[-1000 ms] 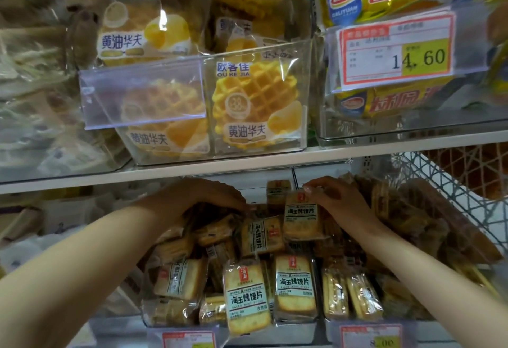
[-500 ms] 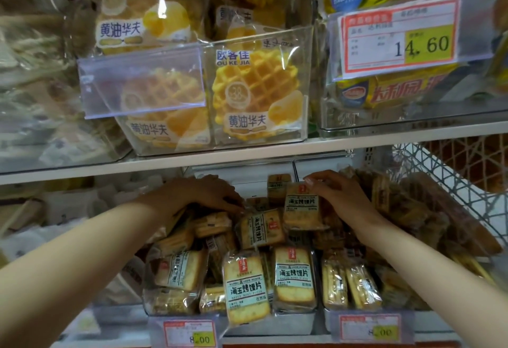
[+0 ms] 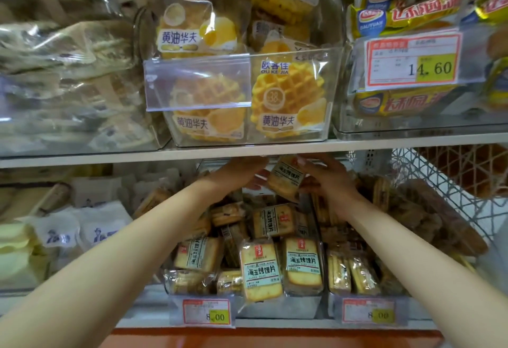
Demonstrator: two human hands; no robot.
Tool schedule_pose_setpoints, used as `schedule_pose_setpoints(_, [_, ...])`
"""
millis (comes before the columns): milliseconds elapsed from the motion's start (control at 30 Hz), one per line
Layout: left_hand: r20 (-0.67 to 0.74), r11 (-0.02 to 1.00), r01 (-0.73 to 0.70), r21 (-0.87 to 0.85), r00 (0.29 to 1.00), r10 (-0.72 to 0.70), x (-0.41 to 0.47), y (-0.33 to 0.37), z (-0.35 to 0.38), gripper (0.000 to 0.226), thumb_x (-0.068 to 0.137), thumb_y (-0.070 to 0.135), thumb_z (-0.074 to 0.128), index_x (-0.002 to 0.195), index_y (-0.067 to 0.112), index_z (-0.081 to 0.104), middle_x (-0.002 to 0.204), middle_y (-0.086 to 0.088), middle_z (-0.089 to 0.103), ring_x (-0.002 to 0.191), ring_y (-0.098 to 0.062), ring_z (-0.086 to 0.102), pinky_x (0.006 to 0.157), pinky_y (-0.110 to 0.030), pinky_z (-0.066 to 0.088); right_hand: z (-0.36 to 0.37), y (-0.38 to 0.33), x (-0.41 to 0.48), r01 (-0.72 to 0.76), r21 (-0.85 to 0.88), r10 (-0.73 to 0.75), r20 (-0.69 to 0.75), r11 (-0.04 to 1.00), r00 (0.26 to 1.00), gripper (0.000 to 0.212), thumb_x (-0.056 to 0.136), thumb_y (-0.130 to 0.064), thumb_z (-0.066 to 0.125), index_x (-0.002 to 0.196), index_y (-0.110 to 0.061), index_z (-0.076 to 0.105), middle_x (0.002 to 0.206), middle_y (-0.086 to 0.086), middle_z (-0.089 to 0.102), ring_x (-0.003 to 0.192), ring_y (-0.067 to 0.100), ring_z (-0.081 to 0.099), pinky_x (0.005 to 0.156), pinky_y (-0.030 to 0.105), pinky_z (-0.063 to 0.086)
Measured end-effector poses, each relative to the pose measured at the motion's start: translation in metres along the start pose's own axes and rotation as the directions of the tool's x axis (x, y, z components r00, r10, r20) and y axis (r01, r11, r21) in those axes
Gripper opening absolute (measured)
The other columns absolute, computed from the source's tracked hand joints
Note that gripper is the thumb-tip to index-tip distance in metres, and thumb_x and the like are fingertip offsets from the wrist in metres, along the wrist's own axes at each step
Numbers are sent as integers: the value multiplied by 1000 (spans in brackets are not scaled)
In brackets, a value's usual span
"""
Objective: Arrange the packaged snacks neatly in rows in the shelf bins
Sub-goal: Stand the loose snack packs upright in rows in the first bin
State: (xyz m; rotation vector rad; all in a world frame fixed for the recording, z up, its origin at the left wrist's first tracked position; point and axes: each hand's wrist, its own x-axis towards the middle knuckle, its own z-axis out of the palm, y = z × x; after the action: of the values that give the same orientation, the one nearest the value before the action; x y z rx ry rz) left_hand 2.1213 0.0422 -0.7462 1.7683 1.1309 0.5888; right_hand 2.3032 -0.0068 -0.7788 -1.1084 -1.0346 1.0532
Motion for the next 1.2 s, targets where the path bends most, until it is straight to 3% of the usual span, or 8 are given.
schedule_pose_setpoints(167, [-15, 989, 31, -145, 999, -33, -14, -1, 5, 23, 86, 17, 64, 106, 8, 60, 102, -10, 68, 88, -18, 68, 74, -27, 58, 7, 3, 1, 105, -276, -65, 150, 955, 987, 45, 79, -25, 72, 121, -19, 55, 129, 4, 53, 108, 17, 58, 83, 31, 53])
schedule_pose_setpoints(267, [-51, 976, 85, -203, 994, -97, -15, -8, 1, 23, 87, 15, 63, 106, 4, 62, 101, -12, 70, 87, -19, 69, 78, -29, 57, 8, 5, 2, 313, -584, -148, 312, 749, 938, 85, 65, -39, 82, 138, -25, 41, 143, -3, 32, 128, 10, 34, 103, 27, 33])
schedule_pose_setpoints(367, [-83, 981, 76, -181, 992, -92, -17, -12, 4, 26, 86, 16, 64, 109, 4, 61, 98, -9, 70, 80, -14, 69, 66, -20, 57, 10, 10, 2, 426, -754, -199, 378, 499, 904, 89, 64, -40, 83, 138, -21, 39, 143, 1, 30, 134, 15, 26, 105, 24, 24])
schedule_pose_setpoints(533, [-136, 989, 64, -136, 987, -83, -29, -7, 9, 26, 87, 19, 63, 110, 10, 59, 113, -11, 66, 80, -10, 68, 65, -17, 54, 12, 11, 4, 528, -751, -289, 443, 398, 849, 78, 66, -31, 81, 133, -14, 44, 135, 4, 39, 127, 17, 34, 105, 33, 32])
schedule_pose_setpoints(633, [-216, 954, 39, 298, 976, 28, -49, -6, -1, 44, 89, 34, 58, 129, 18, 49, 127, 0, 56, 110, -15, 57, 89, -25, 46, 12, 13, 20, 497, -741, -300, 399, 451, 867, 79, 66, -35, 81, 132, -17, 41, 132, 1, 42, 122, 15, 38, 98, 28, 34])
schedule_pose_setpoints(733, [-339, 813, 18, 583, 914, 223, -80, -19, -8, 42, 89, 34, 57, 128, 21, 50, 129, 0, 52, 121, -19, 47, 93, -28, 39, 12, 13, 42, 459, -737, -253, 383, 496, 889, 80, 69, -36, 80, 134, -16, 39, 126, -3, 44, 115, 9, 40, 93, 25, 35])
schedule_pose_setpoints(933, [-367, 712, -28, 702, 843, 394, -102, -56, 0, 60, 77, 53, 40, 115, 12, 61, 116, -10, 61, 115, -32, 52, 85, -35, 43, 28, 25, 80, 476, -788, -32, 505, 391, 862, 68, 68, -45, 79, 125, -16, 53, 126, 3, 56, 117, 18, 51, 100, 40, 43])
schedule_pose_setpoints(1200, [-352, 603, 25, 797, 831, 430, -96, -60, 1, 55, 78, 57, 42, 99, 14, 69, 91, -6, 70, 90, -32, 64, 77, -39, 49, 33, 37, 92, 537, -826, 89, 555, 171, 827, 71, 72, -49, 73, 133, -27, 46, 131, 3, 53, 119, 20, 48, 93, 27, 36])
